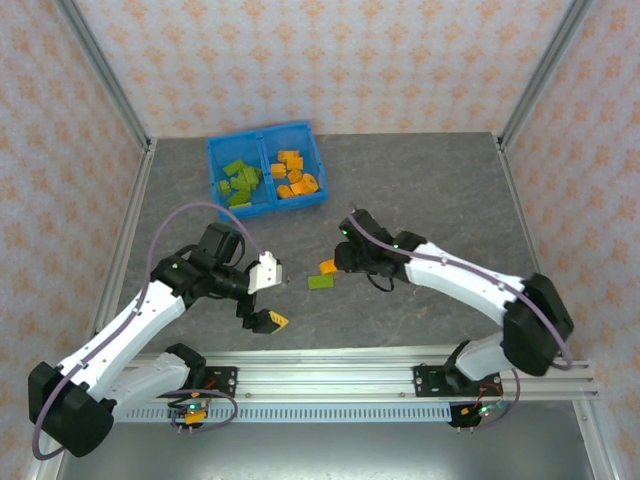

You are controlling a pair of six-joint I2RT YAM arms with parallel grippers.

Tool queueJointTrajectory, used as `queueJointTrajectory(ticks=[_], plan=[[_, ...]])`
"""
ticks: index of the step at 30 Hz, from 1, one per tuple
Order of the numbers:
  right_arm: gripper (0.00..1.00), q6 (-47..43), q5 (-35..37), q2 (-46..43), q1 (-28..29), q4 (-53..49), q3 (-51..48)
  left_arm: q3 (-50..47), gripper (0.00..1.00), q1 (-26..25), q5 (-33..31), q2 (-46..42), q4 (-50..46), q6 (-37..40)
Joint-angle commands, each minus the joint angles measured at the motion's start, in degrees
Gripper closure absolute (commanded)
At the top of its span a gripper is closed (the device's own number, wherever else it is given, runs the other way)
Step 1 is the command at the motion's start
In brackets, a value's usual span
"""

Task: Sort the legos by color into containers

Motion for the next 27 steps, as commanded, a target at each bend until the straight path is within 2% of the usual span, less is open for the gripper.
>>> queueJointTrajectory(ticks=[1,7,12,16,20,23,27], plan=[[0.63,0.59,1.35,-2.32,0.19,-0.37,2.76,-0.33,0.0,-0.32,-6.46,-4.62,7.06,-4.65],[0.64,-2.89,0.13,6.41,0.19,-3.9,17.78,-5.85,0.0,-0.14,-22.93,-16.39,16.61,-11.17],[0.63,-6.36,-0.16,18.72,0.04,-4.52,31.7,-9.06,0.0,-0.23,-33.52,-22.98,16.08,-12.28],[0.63,-7.05,0.97,31.46,-1.66,-7.09,45.22,-10.23,0.0,-0.22,-35.25,-25.79,16.98,-13.12],[0.63,-5.81,2.14,44.37,-4.22,-9.61,58.0,-9.91,0.0,-0.23,-36.71,-24.66,16.43,-12.36],[0.63,-7.87,4.49,54.96,-4.77,-12.08,70.14,-9.16,0.0,-0.2,-36.37,-22.73,15.85,-12.38],[0.63,-8.0,3.56,69.2,-6.29,-17.87,89.67,-8.64,0.0,-0.23,-36.3,-20.89,16.1,-12.24]])
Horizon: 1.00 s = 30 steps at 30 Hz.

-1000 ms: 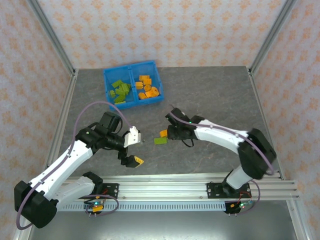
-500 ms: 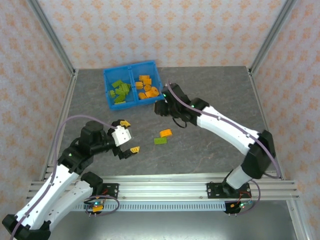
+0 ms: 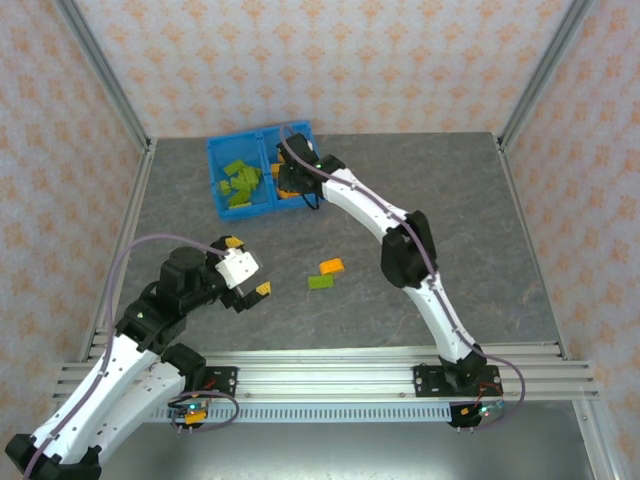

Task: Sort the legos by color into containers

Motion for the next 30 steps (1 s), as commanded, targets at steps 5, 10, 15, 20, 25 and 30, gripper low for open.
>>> queueJointTrajectory(ticks=[5,10,15,20,25,30], plan=[[0.61,-0.83,-1.97,9.87,-2.45,-2.0,12.99,0.51,0.0,-0.19,-1.83,0.77,1.78,-0.35],[0.41,0.39,-6.66,9.27,-3.29,-0.35,13.68,-0.28,0.0,-0.23,-2.58,1.26,2.37,1.07],[0.38,0.32,-7.8,6.0,-3.23,-2.0,13.27,0.04,0.0,-0.23,-2.81,2.98,2.0,2.45],[0.39,-0.4,-8.9,-1.56,-3.28,-3.25,10.8,-1.1,0.0,-0.16,-3.12,3.36,5.19,0.7],[0.38,-2.17,-9.59,-14.66,-3.25,-4.6,1.58,-1.53,0.0,-0.22,-9.35,5.42,13.91,-15.12],[0.32,-6.52,-9.62,-35.06,-3.26,-2.15,-22.49,6.37,0.0,-0.75,-10.32,12.36,8.72,-35.9]])
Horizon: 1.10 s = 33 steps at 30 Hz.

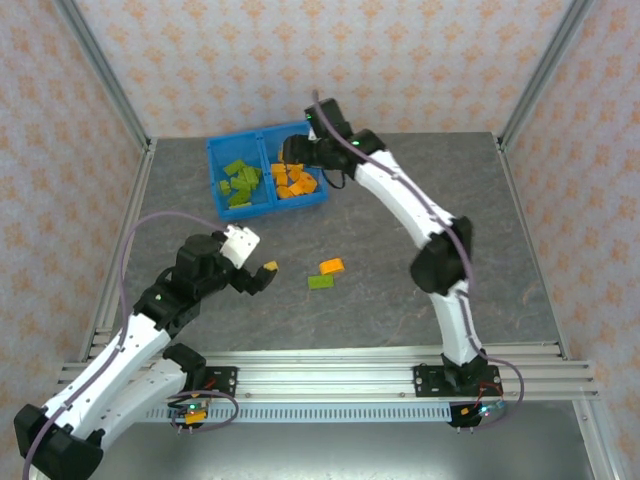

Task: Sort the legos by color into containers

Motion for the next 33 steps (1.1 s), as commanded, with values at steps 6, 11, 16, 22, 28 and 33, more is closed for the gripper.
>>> queueJointTrajectory(ticks=[6,11,16,22,28,33], plan=[[0.11,-7.94,-1.04,-37.39,0.1,2.24,-41.89,10.8,0.02,-5.78,2.45,13.95,-3.3,-23.79],[0.01,-6.83,-4.14,-55.89,0.09,-7.66,-58.35,23.19,0.01,-10.9,6.61,29.81,-16.62,-8.76],[0.01,-0.5,-11.17,-68.7,0.11,-12.58,-68.22,33.92,0.01,-11.51,8.41,46.68,-25.13,-0.1],[0.01,2.65,-11.9,-76.08,0.1,-16.14,-70.26,44.99,0.04,-11.54,12.9,62.65,-29.63,3.63],[0.01,0.25,-11.98,-74.38,0.09,-20.7,-68.22,47.79,0.06,-11.59,14.18,70.83,-26.16,4.18],[0.01,-0.34,-10.18,-72.97,0.05,-20.89,-67.8,46.35,0.15,-11.59,11.96,72.58,-21.92,3.79]])
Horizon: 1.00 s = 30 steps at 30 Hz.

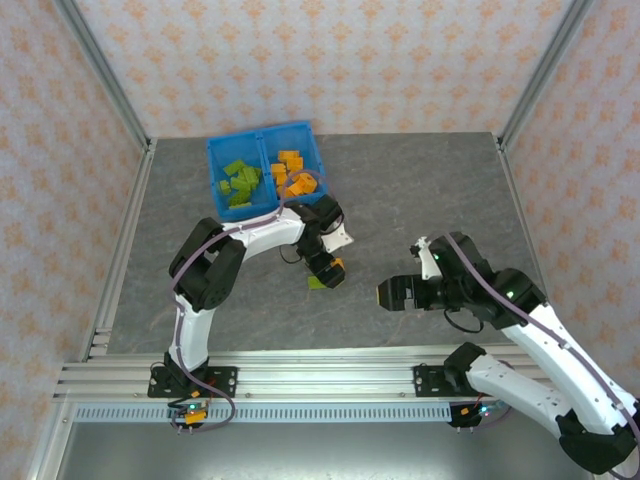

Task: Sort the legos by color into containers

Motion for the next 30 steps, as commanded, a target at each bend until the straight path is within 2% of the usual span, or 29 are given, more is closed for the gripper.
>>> queueJointTrajectory(ticks=[1,3,8,11,16,20,26,30], plan=[[0.01,-0.48,1.94,0.02,0.16,-0.93,1.35,0.03,0.19,-0.16,-0.42,-0.12,3.35,0.43],[0.01,-0.14,2.07,0.15,0.09,0.24,0.72,-0.15,0.28,-0.49,-0.4,0.67,4.87,-0.15],[0.01,0.02,2.16,0.73,0.11,0.81,0.99,1.36,0.37,-1.63,-1.73,3.47,5.72,-0.58],[0.01,0.1,3.28,0.64,0.1,0.3,1.38,1.81,0.55,-1.74,-2.09,4.49,6.52,-1.53],[0.01,0.56,3.75,0.64,0.15,-0.54,1.93,1.77,0.57,-1.75,-1.57,3.36,8.34,-3.29],[0.01,1.08,3.88,0.63,0.09,0.01,2.49,1.64,0.6,-1.75,-2.77,-0.75,10.02,-4.96],[0.01,1.67,4.48,0.47,0.2,0.9,3.3,7.47,0.61,0.27,-12.63,-6.66,9.65,-7.64],[0.01,1.8,5.01,0.18,0.15,1.25,3.38,15.13,0.6,3.2,-20.12,-6.29,8.74,-8.62]])
